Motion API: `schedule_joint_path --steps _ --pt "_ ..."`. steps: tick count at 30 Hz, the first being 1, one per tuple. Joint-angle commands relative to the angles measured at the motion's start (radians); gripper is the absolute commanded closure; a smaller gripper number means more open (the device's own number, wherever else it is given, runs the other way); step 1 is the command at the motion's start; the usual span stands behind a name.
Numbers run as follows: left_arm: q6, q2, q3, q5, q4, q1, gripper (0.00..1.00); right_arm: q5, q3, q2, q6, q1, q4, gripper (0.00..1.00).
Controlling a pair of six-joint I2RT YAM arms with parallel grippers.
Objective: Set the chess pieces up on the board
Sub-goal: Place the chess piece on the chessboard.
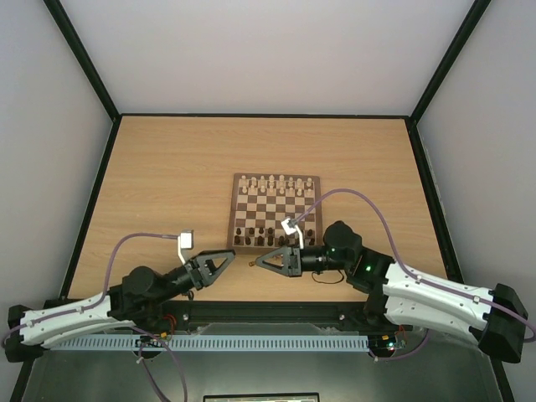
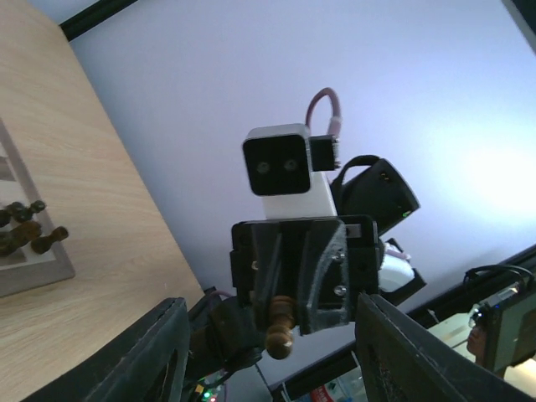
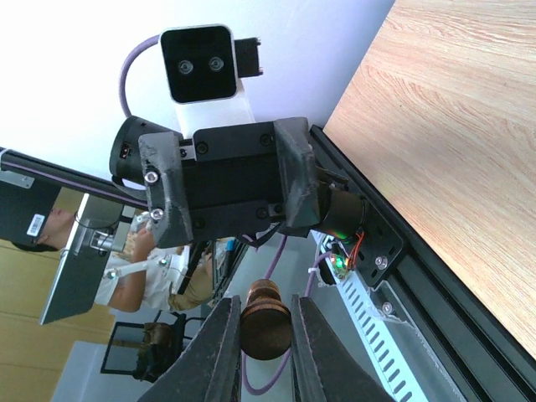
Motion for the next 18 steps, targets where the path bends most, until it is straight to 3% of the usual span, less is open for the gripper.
schedule_joint_path --steps 1,18 --pt "-0.084 0.048 -0.025 0.113 0.132 0.077 0.43 -0.021 0.031 0.027 0.007 0.007 0.098 0.95" --pt "-0.121 0.197 -0.026 0.26 0.274 0.135 0.53 0.0 0.073 0.13 -0.017 -0.007 0.128 0.96"
